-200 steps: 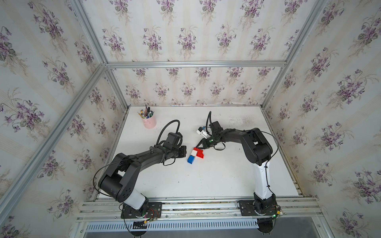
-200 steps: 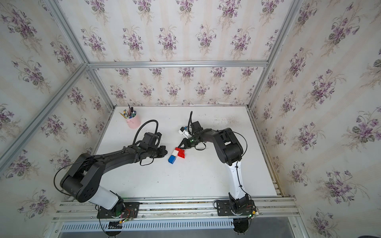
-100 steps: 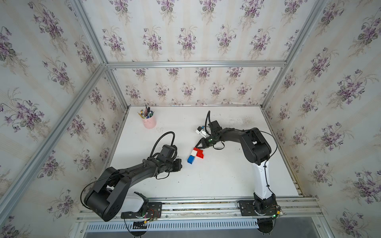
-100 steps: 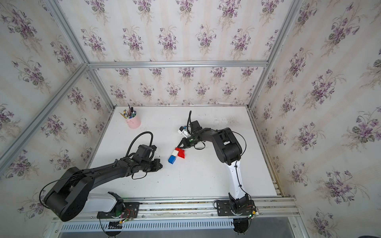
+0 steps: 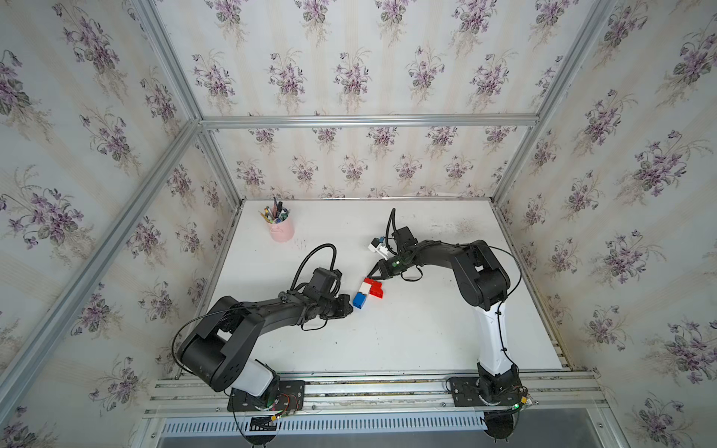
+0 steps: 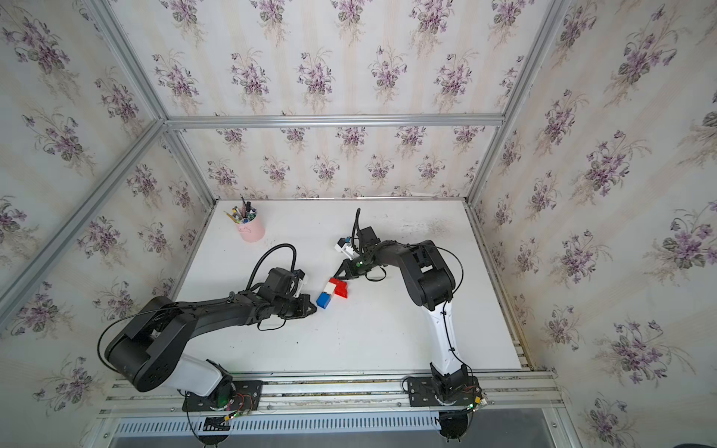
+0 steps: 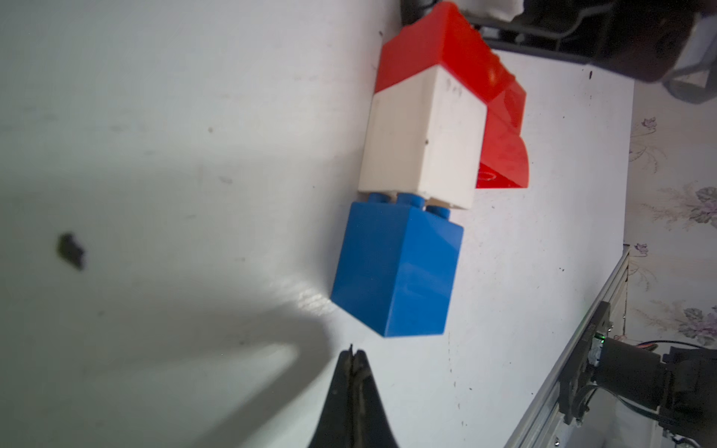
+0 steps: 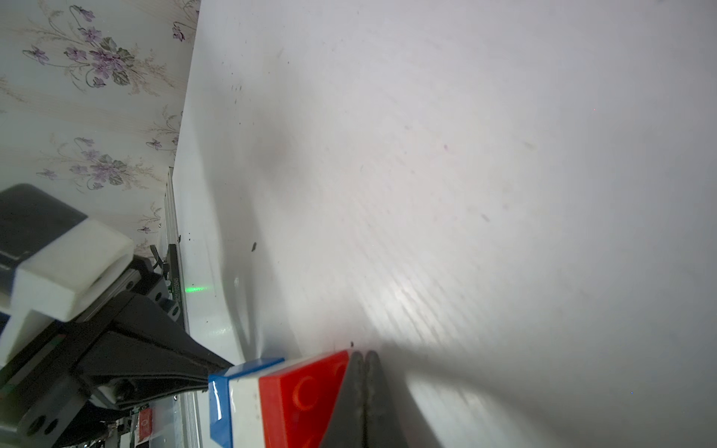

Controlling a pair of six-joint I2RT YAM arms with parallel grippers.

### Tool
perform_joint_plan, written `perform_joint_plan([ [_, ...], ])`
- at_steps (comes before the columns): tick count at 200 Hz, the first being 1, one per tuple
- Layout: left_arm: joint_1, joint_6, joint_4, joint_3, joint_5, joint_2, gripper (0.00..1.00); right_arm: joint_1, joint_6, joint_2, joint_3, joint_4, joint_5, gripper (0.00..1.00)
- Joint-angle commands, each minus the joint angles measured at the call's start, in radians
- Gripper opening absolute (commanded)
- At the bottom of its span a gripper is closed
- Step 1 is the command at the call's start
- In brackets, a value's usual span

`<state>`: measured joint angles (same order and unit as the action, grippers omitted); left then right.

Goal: Assemble the letter r with lego
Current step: Assemble the lego brick at the center of the board.

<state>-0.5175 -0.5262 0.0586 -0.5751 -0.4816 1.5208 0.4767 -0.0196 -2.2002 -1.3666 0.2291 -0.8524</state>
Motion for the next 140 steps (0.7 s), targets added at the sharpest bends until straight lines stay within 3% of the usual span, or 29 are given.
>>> perform_joint_plan([
  [1, -0.001, 0.007, 0.055, -0.014, -0.022, 0.016, 0.00, 0.000, 0.018, -0.001, 0.002, 0.032, 0.024, 0.00],
  [140, -0.001, 0.008, 0.083, -0.063, -0.018, 0.103, 0.00, 0.022, 0.029, -0.019, -0.001, 0.047, -0.003, 0.00],
])
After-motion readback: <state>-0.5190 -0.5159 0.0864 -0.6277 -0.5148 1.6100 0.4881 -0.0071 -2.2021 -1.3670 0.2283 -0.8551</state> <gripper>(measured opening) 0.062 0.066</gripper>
